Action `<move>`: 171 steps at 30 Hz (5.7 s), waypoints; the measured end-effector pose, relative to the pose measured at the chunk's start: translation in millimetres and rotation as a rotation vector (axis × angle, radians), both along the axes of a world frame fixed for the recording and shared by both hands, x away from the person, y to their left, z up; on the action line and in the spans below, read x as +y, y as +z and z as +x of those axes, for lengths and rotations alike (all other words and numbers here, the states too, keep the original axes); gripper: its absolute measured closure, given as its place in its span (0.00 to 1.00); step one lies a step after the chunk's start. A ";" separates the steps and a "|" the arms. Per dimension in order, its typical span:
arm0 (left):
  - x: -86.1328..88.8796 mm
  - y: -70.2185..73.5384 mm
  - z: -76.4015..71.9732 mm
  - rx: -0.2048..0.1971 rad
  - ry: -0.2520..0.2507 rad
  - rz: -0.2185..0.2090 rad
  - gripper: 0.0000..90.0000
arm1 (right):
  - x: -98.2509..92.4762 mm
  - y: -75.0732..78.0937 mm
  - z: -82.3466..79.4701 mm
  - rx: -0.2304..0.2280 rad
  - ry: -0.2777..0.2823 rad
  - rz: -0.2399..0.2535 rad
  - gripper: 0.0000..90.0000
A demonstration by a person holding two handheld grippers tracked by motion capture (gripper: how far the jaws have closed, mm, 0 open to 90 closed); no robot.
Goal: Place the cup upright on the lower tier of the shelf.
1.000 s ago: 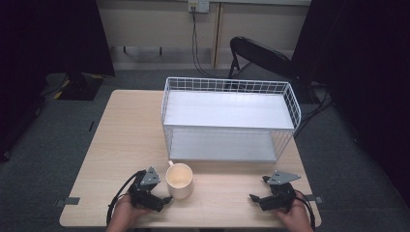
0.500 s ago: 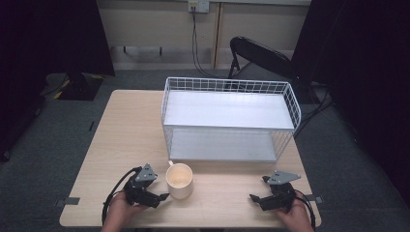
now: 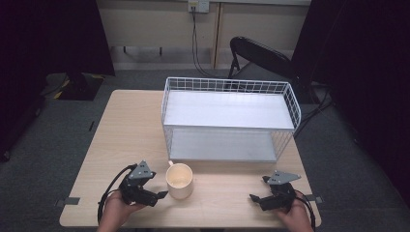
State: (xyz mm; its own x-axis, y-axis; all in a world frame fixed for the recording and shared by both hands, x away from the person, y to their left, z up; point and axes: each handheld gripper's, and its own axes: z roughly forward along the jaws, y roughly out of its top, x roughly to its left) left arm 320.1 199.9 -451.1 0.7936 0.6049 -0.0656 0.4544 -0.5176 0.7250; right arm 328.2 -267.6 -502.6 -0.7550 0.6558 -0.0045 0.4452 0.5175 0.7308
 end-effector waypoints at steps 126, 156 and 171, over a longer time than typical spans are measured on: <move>-61.2 27.4 17.8 -0.098 0.271 -0.083 0.91 | 0.6 0.0 1.3 -0.001 -0.004 0.000 0.13; -94.9 32.4 39.1 -0.151 0.307 -0.055 0.91 | 0.6 0.0 1.3 -0.001 -0.004 0.000 0.13; -107.7 32.1 48.0 -0.168 0.333 -0.059 0.91 | 0.6 0.0 1.3 -0.001 -0.004 0.000 0.13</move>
